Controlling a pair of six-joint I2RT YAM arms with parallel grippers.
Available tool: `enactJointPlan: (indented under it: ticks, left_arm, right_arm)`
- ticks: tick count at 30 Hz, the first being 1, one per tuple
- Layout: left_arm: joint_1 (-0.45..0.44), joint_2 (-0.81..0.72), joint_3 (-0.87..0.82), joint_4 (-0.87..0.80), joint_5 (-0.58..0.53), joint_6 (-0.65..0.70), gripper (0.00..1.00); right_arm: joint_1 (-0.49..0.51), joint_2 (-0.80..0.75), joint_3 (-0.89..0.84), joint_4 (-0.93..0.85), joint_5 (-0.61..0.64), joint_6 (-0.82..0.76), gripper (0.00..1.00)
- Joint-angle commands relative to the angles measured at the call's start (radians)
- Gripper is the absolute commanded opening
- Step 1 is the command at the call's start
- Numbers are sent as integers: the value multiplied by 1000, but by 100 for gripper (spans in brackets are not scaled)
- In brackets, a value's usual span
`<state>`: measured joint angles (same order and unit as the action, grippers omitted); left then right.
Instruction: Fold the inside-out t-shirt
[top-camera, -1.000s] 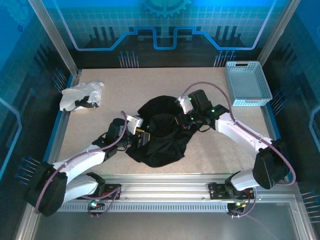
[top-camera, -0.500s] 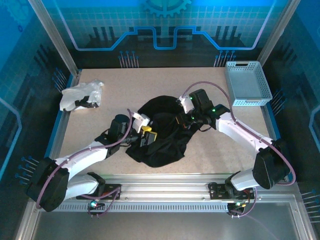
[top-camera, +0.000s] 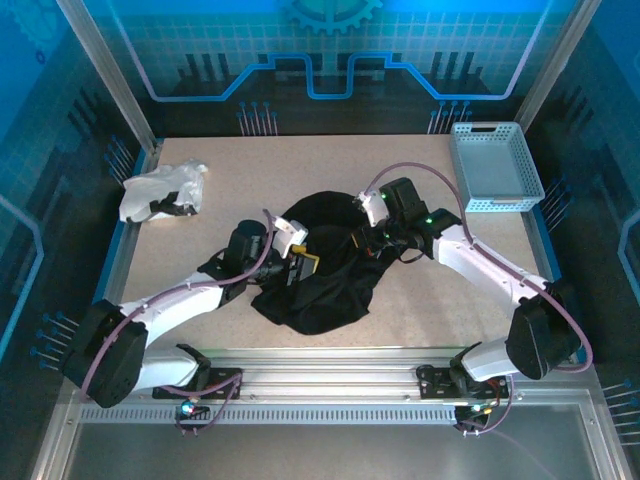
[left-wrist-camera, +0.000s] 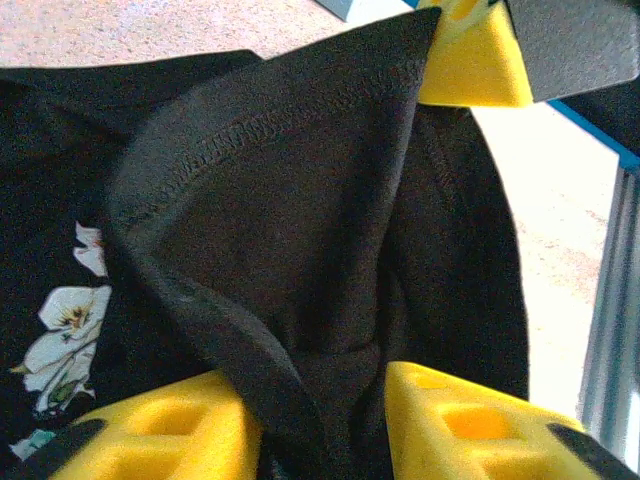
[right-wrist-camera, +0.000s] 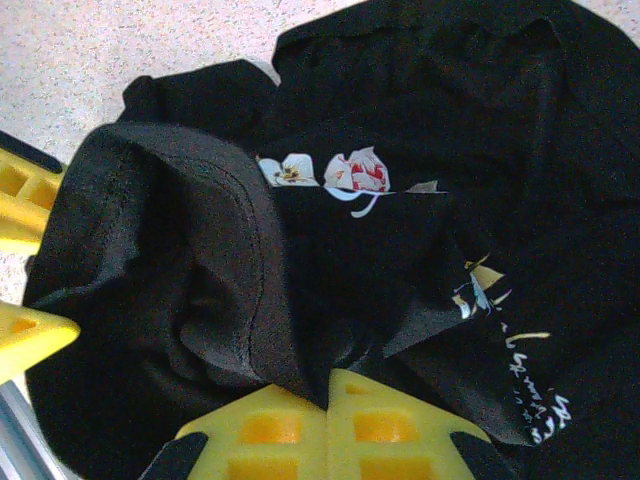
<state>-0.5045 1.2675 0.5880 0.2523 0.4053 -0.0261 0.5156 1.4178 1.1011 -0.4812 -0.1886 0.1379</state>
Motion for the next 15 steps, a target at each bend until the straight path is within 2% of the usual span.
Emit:
enactJointPlan:
  ticks: [1, 8, 12, 15]
  left_arm:
    - [-4, 1, 32, -5, -15, -19, 29]
    - [-5, -109, 22, -148, -116, -143, 0]
    - [-6, -193, 42, -277, -183, -257, 0]
    - [-5, -261, 103, -444, -302, -354, 0]
  right_arm:
    - [-14, -27, -9, -2, -11, -11, 0]
    - [-15, -63, -22, 20, 10, 2, 0]
    - [-6, -108, -68, 116, -37, 27, 0]
    - [19, -136, -90, 196, -48, 51, 0]
